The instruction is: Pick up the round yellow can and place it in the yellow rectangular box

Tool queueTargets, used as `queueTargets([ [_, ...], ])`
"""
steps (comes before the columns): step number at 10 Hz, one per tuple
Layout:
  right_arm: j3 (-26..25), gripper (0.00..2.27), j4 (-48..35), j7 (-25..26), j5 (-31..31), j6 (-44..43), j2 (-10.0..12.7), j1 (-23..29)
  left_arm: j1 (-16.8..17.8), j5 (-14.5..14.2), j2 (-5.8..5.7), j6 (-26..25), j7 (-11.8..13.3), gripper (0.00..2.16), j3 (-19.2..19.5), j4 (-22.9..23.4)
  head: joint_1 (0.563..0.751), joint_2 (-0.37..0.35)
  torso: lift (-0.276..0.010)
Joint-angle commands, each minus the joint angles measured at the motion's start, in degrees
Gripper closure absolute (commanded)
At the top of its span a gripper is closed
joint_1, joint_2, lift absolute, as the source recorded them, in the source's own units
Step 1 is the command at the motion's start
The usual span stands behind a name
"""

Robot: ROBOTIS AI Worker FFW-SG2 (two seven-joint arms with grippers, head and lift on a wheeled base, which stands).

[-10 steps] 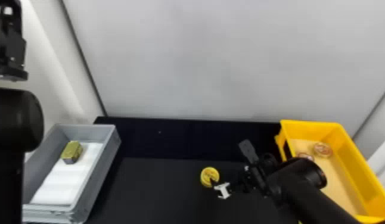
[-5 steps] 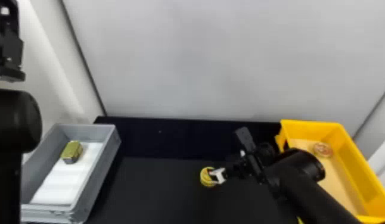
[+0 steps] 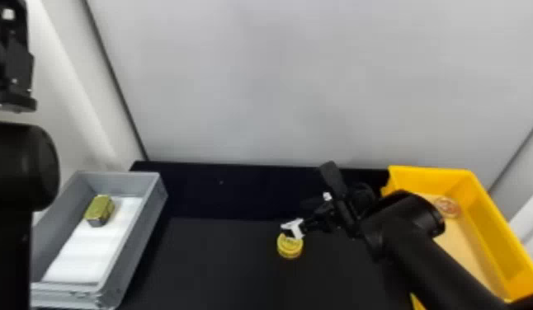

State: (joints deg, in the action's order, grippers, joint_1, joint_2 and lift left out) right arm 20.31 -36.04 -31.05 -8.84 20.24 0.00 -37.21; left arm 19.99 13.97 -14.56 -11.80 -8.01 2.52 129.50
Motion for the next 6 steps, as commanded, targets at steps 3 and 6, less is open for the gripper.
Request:
queueTargets([
  [3,4.66,0.12,4.92,0.81,4.09,-1.51,0.05,-2.51,0.49,0.00,0.49,0.98,-0.08,0.12,-1.02,-1.27,0.663,0.054,-0.010],
  [6,7.74,0.12,9.58,0.89,5.68,-2.13,0.05,-3.57,1.01,0.00,0.67,1.77,-0.16,0.12,-1.90,-2.23,0.663,0.054,-0.010],
])
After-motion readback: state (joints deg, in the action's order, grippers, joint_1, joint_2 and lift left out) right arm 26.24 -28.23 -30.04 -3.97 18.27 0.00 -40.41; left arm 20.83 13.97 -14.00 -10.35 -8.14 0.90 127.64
